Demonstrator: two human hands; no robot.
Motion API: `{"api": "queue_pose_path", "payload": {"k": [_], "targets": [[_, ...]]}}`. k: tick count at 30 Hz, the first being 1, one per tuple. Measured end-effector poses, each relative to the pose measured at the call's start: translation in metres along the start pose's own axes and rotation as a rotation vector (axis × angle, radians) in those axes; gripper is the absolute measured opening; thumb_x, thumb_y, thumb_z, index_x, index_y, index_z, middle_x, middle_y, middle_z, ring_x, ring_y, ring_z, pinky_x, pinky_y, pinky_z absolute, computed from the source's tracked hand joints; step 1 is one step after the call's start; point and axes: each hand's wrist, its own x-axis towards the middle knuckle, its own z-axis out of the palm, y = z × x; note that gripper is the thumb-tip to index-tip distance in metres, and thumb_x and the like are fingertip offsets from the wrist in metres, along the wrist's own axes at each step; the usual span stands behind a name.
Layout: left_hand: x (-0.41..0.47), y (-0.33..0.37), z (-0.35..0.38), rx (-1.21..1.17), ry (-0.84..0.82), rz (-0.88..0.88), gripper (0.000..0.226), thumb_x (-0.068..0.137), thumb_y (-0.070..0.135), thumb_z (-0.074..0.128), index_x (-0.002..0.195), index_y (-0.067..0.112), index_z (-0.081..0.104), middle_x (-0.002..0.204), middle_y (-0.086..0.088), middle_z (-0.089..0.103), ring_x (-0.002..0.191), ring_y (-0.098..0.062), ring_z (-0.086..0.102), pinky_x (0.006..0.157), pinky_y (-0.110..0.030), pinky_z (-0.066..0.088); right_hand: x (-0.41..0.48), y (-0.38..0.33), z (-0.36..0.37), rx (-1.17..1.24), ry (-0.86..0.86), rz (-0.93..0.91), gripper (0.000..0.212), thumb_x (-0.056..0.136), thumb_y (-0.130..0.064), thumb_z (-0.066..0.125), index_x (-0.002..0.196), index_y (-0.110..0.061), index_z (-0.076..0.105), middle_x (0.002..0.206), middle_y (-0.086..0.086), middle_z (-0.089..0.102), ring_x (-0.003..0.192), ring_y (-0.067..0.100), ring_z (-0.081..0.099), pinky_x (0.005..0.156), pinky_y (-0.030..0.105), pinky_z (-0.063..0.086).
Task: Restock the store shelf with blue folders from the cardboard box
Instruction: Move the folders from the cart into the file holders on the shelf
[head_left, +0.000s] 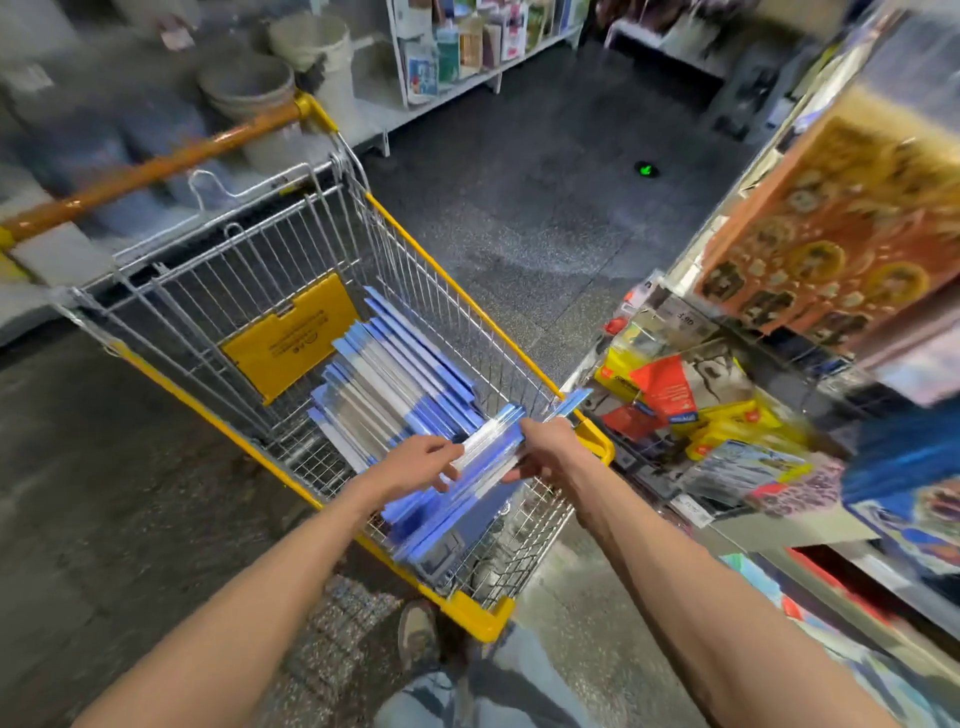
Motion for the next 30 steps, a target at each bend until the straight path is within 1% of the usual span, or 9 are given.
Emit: {"api": "queue_pose_path", "payload": {"k": [4,7,10,13,16,22,25,27,30], "targets": [[0.005,0.023,0.002,0.056,-0.01,0.045,0.038,0.105,0.043,0.047,0.123,0.011,0.06,0.115,-0.007,0.073,0.079,-0.016,0.066,0.068,-0.028,0.047,-0.032,-0.009,-0.03,0.035,0.014,-0.088,0.014,0.093,-0.01,0.048,0.087,0.0,0.043,0.054,0.019,0.054,0.053,0.043,0.069,0.046,0.029,0.037],[0.009,0.042,0.008,0.084,0.008,0.087,0.045,0.104,0.048,0.048,0.124,0.01,0.061,0.117,-0.007,0.069,0.085,-0.015,0.063,0.073,-0.029,0.046,-0.057,-0.016,-0.053,0.031,-0.027,-0.143,0.014,0.093,-0.013,0.052,0.089,-0.002,0.044,0.074,0.021,0.051,0.044,0.032,0.067,0.047,0.031,0.047],[0.002,0.064,0.019,0.108,0.072,0.128,0.049,0.101,0.053,0.05,0.117,0.009,0.066,0.115,-0.01,0.067,0.09,-0.018,0.061,0.079,-0.033,0.048,-0.092,-0.021,-0.078,0.033,-0.091,-0.206,0.025,0.075,-0.019,0.058,0.09,-0.003,0.047,0.07,0.014,0.045,0.057,0.044,0.07,0.067,0.045,0.045],[-0.011,0.082,0.029,0.087,0.188,0.161,0.049,0.1,0.048,0.054,0.124,0.007,0.064,0.109,-0.005,0.065,0.088,-0.019,0.059,0.083,-0.038,0.049,-0.125,-0.02,-0.104,0.025,-0.102,-0.333,0.012,0.087,-0.011,0.057,0.084,0.0,0.053,0.064,0.01,0.044,0.048,0.032,0.065,0.057,0.037,0.054],[-0.034,0.095,0.032,-0.009,0.237,0.167,0.085,0.083,0.08,0.054,0.133,0.011,0.058,0.116,0.0,0.066,0.1,-0.018,0.064,0.09,-0.033,0.05,-0.16,-0.019,-0.132,0.025,-0.124,-0.456,0.016,0.098,-0.009,0.051,0.085,-0.001,0.057,0.075,0.014,0.044,0.04,0.016,0.047,0.041,0.026,0.049],[-0.093,0.118,0.047,-0.251,0.436,0.19,0.125,0.062,0.098,0.053,0.151,0.01,0.04,0.15,-0.006,0.05,0.133,-0.026,0.052,0.113,-0.046,0.041,-0.226,0.005,-0.196,-0.085,-0.222,-0.747,0.017,0.102,-0.023,0.051,0.097,-0.008,0.059,0.066,-0.006,0.056,0.05,0.008,0.042,0.048,0.021,0.04],[-0.132,0.134,0.067,-0.293,0.491,0.252,0.099,0.058,0.099,0.055,0.103,0.014,0.077,0.107,-0.001,0.076,0.1,-0.024,0.07,0.095,-0.042,0.054,-0.253,0.027,-0.229,-0.092,-0.222,-0.85,0.031,0.103,-0.028,0.051,0.108,0.0,0.062,0.081,-0.001,0.067,0.061,0.014,0.051,0.056,0.028,0.042],[-0.164,0.148,0.09,-0.356,0.521,0.278,0.071,0.073,0.083,0.063,0.076,0.013,0.075,0.077,0.005,0.073,0.073,-0.017,0.067,0.072,-0.032,0.053,-0.273,0.041,-0.248,-0.052,-0.221,-0.905,0.032,0.105,-0.029,0.049,0.114,-0.003,0.065,0.094,0.001,0.073,0.072,0.015,0.065,0.061,0.027,0.049],[-0.203,0.165,0.119,-0.366,0.622,0.364,0.063,0.071,0.075,0.072,0.08,0.013,0.064,0.075,-0.001,0.062,0.064,-0.017,0.054,0.061,-0.03,0.042,-0.295,0.066,-0.277,0.124,-0.25,-0.987,0.033,0.107,-0.029,0.045,0.124,-0.008,0.063,0.114,0.002,0.074,0.1,0.02,0.072,0.079,0.033,0.06]]}}
